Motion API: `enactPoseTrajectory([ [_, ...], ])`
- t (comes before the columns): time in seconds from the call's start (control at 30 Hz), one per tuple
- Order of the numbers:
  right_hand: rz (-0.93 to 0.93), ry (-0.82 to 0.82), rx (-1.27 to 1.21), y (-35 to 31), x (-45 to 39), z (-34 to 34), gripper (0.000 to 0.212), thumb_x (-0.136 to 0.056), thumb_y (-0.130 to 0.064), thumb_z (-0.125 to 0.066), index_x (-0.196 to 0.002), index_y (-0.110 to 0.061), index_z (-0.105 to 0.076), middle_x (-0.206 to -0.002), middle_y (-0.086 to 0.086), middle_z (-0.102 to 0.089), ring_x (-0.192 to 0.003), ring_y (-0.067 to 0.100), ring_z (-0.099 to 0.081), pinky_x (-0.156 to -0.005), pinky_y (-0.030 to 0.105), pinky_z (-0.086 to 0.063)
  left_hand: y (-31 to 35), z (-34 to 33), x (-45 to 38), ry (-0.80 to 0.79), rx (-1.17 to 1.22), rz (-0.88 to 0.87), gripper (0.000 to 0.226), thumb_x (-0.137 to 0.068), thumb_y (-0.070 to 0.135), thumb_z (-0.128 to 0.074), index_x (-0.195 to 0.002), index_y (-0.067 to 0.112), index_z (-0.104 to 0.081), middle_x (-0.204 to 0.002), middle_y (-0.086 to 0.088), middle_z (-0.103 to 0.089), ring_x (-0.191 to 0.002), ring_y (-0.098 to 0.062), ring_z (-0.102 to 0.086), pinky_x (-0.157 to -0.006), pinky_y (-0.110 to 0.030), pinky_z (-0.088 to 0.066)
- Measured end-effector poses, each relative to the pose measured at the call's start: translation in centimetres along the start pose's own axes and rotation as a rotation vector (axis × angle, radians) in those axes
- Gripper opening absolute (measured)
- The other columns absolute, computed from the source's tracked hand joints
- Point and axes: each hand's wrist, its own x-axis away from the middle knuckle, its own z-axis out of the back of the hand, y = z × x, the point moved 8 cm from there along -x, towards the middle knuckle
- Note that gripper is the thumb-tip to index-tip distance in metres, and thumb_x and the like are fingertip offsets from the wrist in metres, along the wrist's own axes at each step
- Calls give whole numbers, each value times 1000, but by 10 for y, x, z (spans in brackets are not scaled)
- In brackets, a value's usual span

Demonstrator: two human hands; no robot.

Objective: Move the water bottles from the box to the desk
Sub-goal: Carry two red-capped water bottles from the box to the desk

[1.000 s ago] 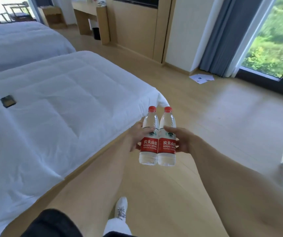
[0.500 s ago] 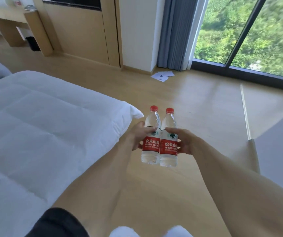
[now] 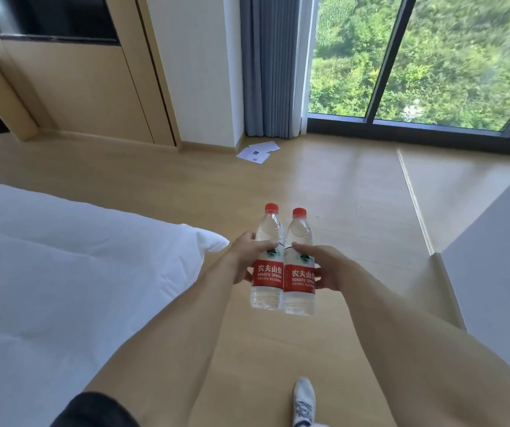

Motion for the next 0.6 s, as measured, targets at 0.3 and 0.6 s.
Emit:
enactPoseTrajectory([
  [0.3,15,-77,32,-110,-105,52,40,-81,-39,-80,-107,-14,-62,-105,12,-74,-96,30,-72,-81,47,-61,85,-7,-121,29,7,30,41,-90,37,-70,-123,20,-53,-112,-9,-72,-89,-26,-71,-74,-48,-60],
  [0.6,-15,-105,75,-192,-195,64,40,-82,-36,-80,-108,-12,-62,-104,13,-74,-91,30,-72,-76,44,-61,134,14,-224,62,127,74,47,-93,43,-66,-130,20,-47,-113,-10,-70,-89,-27,-71,-74,-48,-59],
])
